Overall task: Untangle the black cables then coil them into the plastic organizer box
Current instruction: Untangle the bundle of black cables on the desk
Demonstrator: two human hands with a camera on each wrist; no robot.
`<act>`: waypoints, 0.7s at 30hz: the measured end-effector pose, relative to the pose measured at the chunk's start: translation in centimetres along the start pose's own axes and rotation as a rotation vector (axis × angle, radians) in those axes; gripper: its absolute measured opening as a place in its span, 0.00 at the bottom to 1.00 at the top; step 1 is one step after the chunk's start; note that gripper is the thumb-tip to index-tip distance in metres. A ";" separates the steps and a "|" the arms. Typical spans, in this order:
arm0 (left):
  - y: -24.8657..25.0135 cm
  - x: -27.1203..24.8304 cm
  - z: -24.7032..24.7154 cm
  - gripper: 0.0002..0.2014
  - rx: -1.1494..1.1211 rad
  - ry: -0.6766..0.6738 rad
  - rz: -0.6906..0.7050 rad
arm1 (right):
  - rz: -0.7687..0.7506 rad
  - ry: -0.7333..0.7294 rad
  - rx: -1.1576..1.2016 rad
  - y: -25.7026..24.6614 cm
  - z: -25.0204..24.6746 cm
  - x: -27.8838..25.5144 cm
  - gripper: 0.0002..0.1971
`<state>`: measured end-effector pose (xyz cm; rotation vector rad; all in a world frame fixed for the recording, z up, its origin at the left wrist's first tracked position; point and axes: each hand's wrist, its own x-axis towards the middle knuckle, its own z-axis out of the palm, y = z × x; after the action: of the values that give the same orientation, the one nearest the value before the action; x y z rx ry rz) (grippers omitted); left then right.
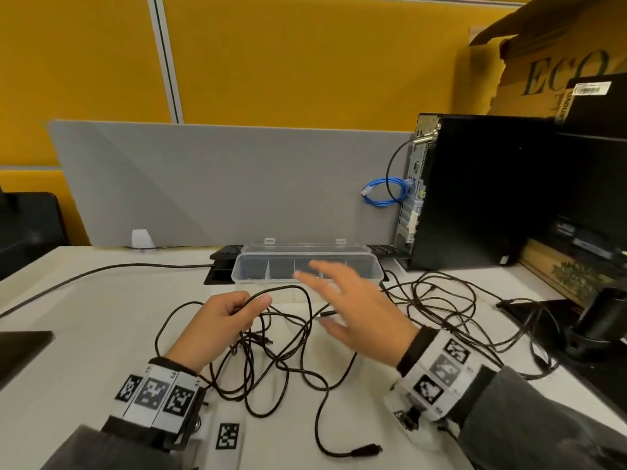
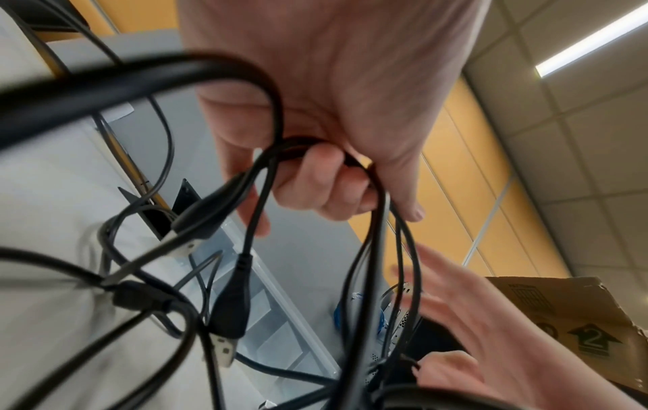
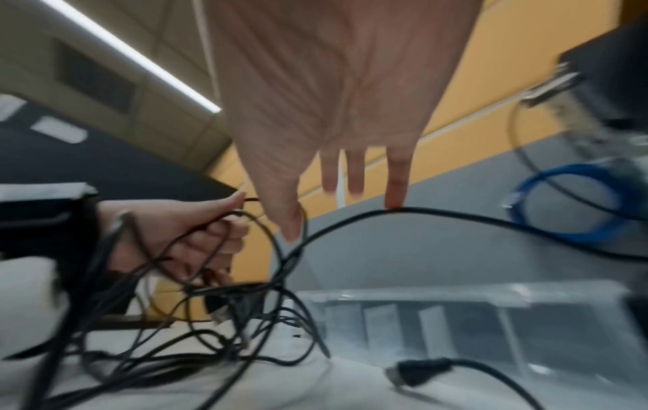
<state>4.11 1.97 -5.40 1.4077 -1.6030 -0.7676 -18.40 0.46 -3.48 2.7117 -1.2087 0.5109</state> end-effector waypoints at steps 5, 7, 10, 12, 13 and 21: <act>-0.3 0.0 -0.1 0.18 0.007 -0.029 0.025 | 0.119 -0.275 0.144 -0.6 -1.5 1.2 0.15; -0.4 0.0 -0.2 0.18 0.004 -0.028 0.014 | 0.148 -0.149 0.342 0.9 -3.4 1.3 0.16; -0.3 0.0 -0.4 0.17 -0.013 -0.022 0.013 | 0.356 0.360 0.589 4.5 -6.5 0.8 0.19; -0.1 -0.1 -0.3 0.17 -0.045 -0.018 0.019 | 0.534 0.695 0.710 7.2 -7.6 0.2 0.20; 0.0 -0.1 -0.2 0.17 -0.047 -0.013 0.023 | 0.612 0.810 0.778 8.7 -7.8 -0.2 0.20; -0.5 0.0 -1.2 0.19 -0.032 0.138 -0.044 | 0.918 1.105 0.389 16.4 -7.3 -5.8 0.22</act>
<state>5.39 1.96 -5.27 1.4452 -1.4530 -0.7026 -35.99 -4.65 0.92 1.3029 -1.8859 2.0918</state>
